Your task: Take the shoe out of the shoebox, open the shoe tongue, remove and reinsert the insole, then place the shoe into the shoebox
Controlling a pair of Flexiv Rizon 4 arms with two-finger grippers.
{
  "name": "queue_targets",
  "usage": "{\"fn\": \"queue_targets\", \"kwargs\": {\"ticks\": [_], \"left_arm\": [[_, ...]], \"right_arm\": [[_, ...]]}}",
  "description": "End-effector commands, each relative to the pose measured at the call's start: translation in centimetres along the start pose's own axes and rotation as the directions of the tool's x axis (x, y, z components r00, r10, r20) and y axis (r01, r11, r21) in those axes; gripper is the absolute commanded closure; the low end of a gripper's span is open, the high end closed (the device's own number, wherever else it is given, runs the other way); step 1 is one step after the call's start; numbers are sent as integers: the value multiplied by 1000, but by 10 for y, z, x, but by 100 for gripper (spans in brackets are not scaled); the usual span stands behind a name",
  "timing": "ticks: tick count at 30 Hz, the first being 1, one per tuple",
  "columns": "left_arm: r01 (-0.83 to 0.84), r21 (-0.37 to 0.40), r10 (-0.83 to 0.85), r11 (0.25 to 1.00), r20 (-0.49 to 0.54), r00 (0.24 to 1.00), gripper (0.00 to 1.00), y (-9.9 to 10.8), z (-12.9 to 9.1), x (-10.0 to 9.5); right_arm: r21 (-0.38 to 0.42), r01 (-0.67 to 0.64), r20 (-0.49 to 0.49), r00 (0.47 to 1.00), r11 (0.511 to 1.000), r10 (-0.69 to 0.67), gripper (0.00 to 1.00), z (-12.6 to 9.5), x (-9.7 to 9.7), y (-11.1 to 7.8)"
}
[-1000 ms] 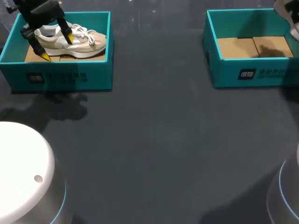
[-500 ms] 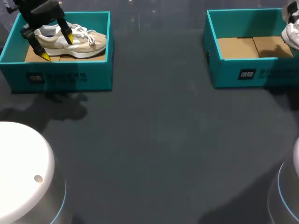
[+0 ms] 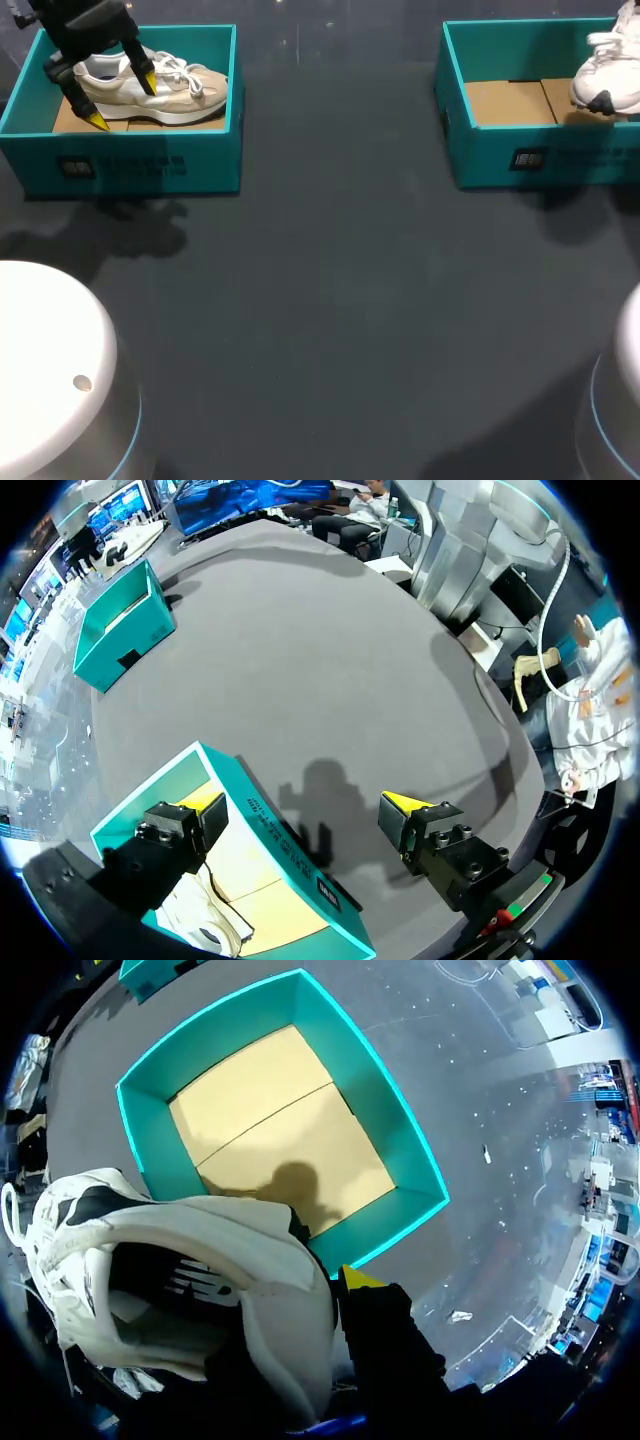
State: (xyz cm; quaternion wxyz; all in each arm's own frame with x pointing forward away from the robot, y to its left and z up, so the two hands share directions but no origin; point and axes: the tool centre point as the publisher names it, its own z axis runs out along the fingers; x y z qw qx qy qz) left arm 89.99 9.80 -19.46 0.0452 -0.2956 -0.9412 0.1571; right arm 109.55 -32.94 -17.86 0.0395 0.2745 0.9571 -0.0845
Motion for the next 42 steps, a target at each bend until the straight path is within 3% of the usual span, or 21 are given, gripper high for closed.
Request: {"fn": "queue_targets", "kwargs": {"ticks": [1,3,7,13,16,20,32,38,42], "left_arm": [[-1,-2,1,1000,-2,1000,0,0,0,0],[-1,-2,1,1000,-2,1000,0,0,0,0],[-1,-2,1,1000,-2,1000,0,0,0,0],[-1,-2,1,1000,-2,1000,0,0,0,0],[-1,-2,1,1000,-2,1000,0,0,0,0],[-1,-2,1,1000,-2,1000,0,0,0,0],[-1,-2,1,1000,-2,1000,0,0,0,0],[-1,-2,1,1000,-2,1000,0,0,0,0],[-1,-2,1,1000,-2,1000,0,0,0,0]], "right_arm": [[135,-69,-90,993,988,81,100,-7,-13,11],[135,-69,-90,993,988,81,100,-7,-13,11],[58,-239,-55,969,969,242,100,-12,-9,-1],[-43,-442,-38,897,896,441,100,-2,4,-18],[-31,-509,-14,861,860,508,100,-2,9,-20],[13,-524,21,852,852,523,100,-2,15,-19],[13,-524,21,852,852,523,100,-2,15,-19],[-47,-666,38,743,744,668,100,15,21,-21],[-87,-704,45,704,705,709,100,26,29,-19]]}}
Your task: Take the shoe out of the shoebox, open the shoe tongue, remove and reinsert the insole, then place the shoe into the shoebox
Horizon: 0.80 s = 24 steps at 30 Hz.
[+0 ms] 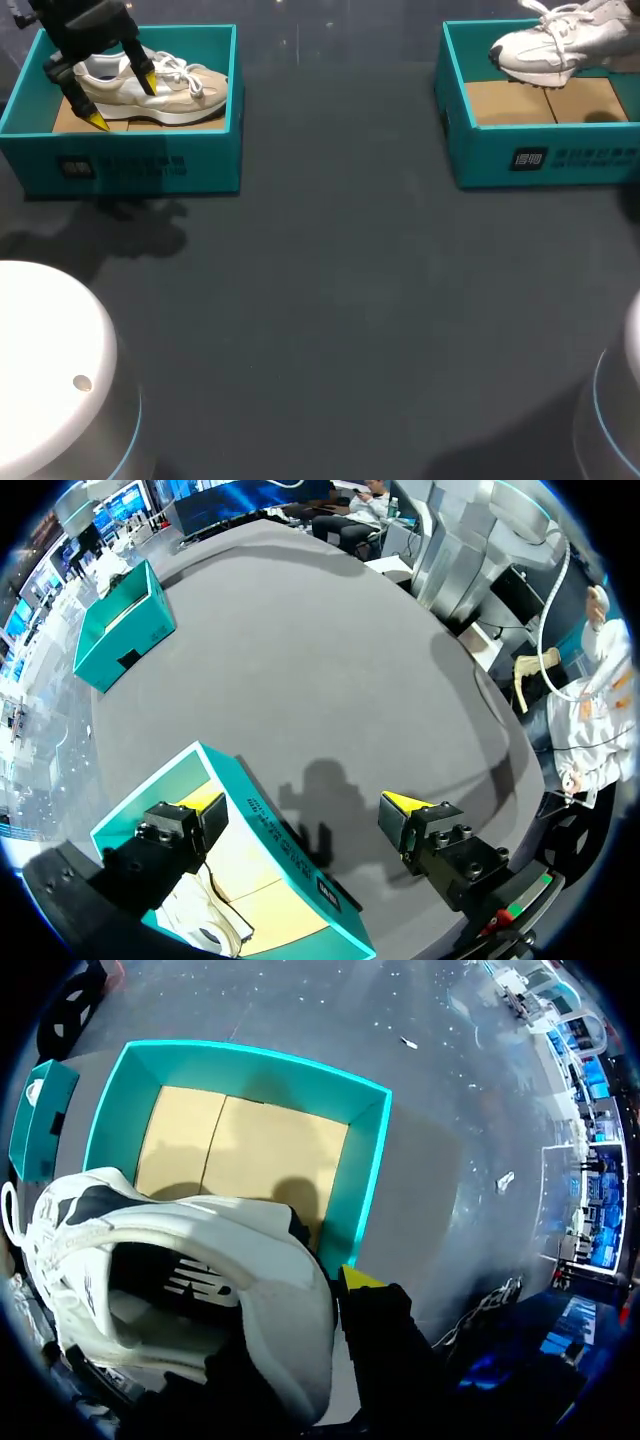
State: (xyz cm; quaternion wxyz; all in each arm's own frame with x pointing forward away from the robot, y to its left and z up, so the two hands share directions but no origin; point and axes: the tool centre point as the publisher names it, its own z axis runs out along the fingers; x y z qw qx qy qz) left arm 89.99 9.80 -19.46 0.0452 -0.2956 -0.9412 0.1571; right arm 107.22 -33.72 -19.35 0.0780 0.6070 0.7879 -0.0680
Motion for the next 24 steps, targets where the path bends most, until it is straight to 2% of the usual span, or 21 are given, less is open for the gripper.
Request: {"fn": "queue_targets", "kwargs": {"ticks": [1,4,16,19,24], "left_arm": [[-1,-2,1,1000,-2,1000,0,0,0,0],[-1,-2,1,1000,-2,1000,0,0,0,0],[-1,-2,1,1000,-2,1000,0,0,0,0],[-1,-2,1,1000,-2,1000,0,0,0,0],[-1,-2,1,1000,-2,1000,0,0,0,0]], "right_arm": [[-102,-47,32,998,994,50,100,11,8,-12],[-120,-111,119,985,987,125,100,15,10,-20],[-120,-111,119,985,987,125,100,15,10,-20],[-186,-140,96,983,973,159,100,25,9,-21],[-188,-224,80,967,956,242,100,42,3,-26]]}}
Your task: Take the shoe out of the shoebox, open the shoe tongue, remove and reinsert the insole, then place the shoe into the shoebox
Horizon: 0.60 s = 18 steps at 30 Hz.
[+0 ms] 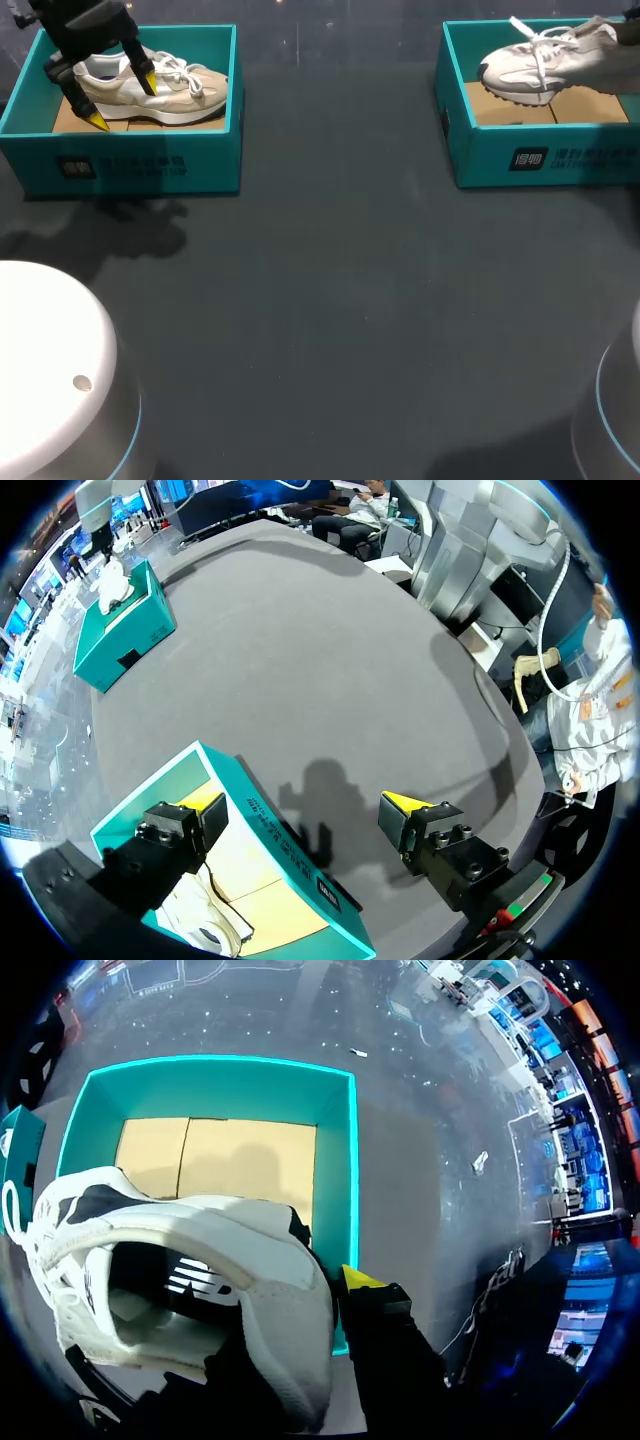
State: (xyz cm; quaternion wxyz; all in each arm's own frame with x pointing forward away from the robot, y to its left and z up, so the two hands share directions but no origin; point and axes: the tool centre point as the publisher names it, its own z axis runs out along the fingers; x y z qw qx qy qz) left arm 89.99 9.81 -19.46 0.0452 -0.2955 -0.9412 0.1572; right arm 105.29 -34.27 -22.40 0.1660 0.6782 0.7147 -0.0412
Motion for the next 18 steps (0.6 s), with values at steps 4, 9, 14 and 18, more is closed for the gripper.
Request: {"fn": "queue_targets", "kwargs": {"ticks": [4,9,14,18], "left_arm": [[-1,-2,1,1000,-2,1000,0,0,0,0],[-1,-2,1,1000,-2,1000,0,0,0,0],[-1,-2,1,1000,-2,1000,0,0,0,0],[-1,-2,1,1000,-2,1000,0,0,0,0]], "right_arm": [[-62,-61,13,998,996,61,100,18,-1,-12],[-58,-96,32,995,994,98,100,30,3,-18],[-63,-111,44,993,992,114,100,43,12,-28],[-63,-111,44,993,992,114,100,43,12,-28]]}}
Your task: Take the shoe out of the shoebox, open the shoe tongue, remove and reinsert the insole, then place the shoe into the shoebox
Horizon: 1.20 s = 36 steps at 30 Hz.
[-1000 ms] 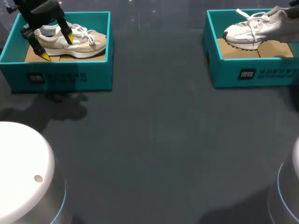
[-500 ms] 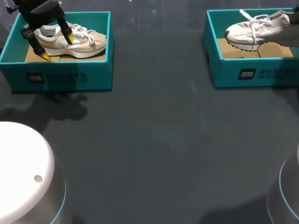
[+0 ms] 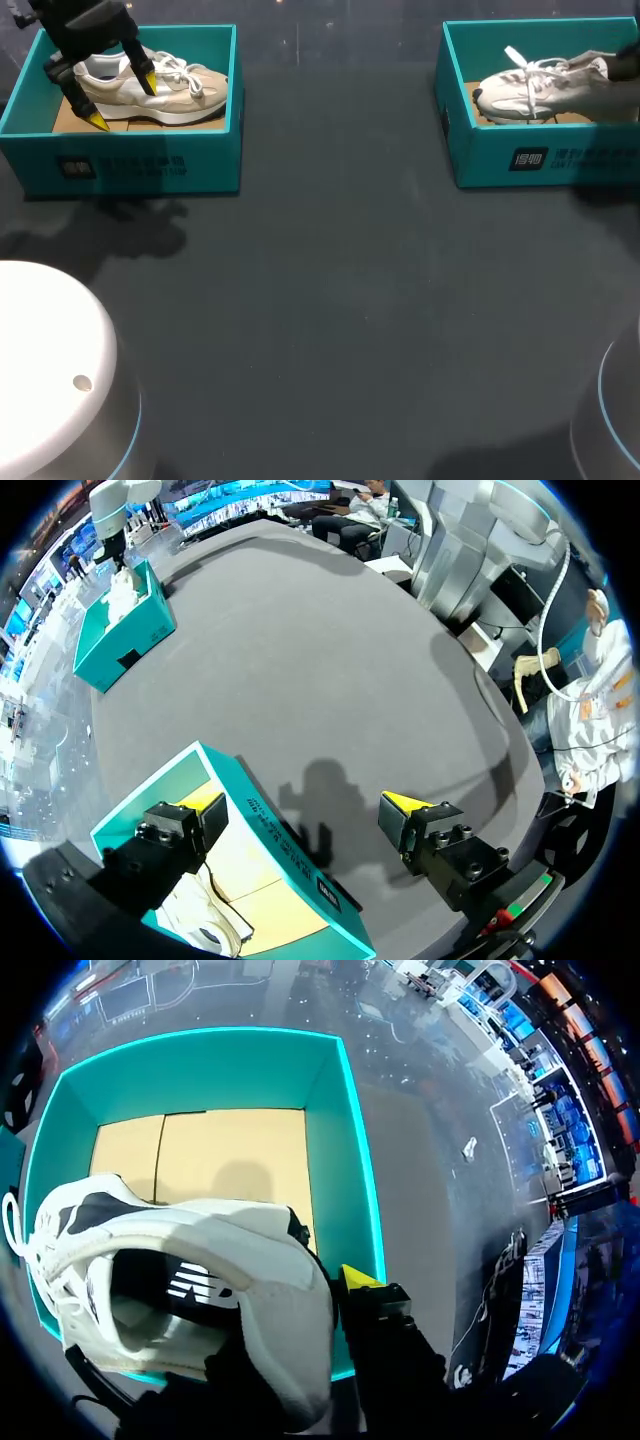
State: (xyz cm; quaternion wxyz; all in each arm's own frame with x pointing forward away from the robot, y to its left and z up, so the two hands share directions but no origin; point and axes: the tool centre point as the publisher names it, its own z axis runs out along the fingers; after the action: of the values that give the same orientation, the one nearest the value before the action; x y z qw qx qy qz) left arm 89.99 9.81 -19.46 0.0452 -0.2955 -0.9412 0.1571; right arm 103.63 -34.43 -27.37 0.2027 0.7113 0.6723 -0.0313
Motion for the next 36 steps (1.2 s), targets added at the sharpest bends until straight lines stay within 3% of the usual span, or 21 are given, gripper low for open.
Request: {"fn": "queue_targets", "kwargs": {"ticks": [1,8,19,36], "left_arm": [[-1,-2,1,1000,-2,1000,0,0,0,0],[-1,-2,1,1000,-2,1000,0,0,0,0],[-1,-2,1,1000,-2,1000,0,0,0,0],[-1,-2,1,1000,-2,1000,0,0,0,0]], "right_arm": [[-11,-2,-4,1000,1000,2,100,-1,-2,-3],[-11,-2,-4,1000,1000,2,100,-1,-2,-3],[-2,22,18,1000,1000,-22,100,17,-5,-11],[19,71,9,997,997,-72,100,37,13,-25]]}}
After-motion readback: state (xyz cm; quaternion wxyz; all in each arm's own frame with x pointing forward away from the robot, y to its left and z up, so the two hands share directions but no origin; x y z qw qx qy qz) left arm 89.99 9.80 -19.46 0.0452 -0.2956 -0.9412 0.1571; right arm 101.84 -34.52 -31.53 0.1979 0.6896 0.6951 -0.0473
